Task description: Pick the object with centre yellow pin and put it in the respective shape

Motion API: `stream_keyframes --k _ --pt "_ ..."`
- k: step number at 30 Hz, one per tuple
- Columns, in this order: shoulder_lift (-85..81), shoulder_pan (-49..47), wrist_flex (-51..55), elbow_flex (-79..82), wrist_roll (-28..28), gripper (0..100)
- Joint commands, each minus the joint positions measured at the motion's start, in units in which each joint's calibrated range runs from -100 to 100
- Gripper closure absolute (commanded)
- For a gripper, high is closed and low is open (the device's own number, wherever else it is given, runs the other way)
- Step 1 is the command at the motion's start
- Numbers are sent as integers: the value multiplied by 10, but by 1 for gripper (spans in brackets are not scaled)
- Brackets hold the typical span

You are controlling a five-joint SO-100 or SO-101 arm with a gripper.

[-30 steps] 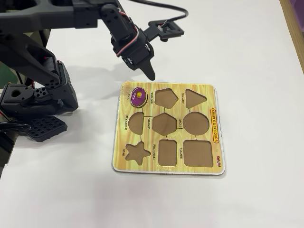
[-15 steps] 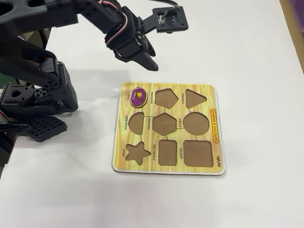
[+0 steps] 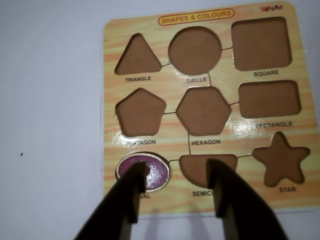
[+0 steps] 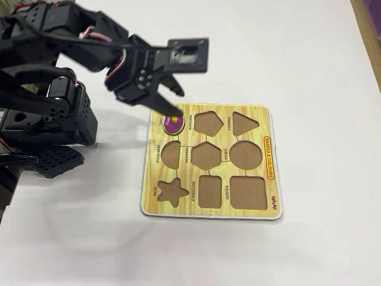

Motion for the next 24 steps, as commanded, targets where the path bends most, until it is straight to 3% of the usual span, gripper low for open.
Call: stream_keyframes --k 1,14,24 --pt "-82 44 -4 35 -3 86" --pt "-280 55 1 217 -3 86" --pt "-318 55 -3 330 -3 86"
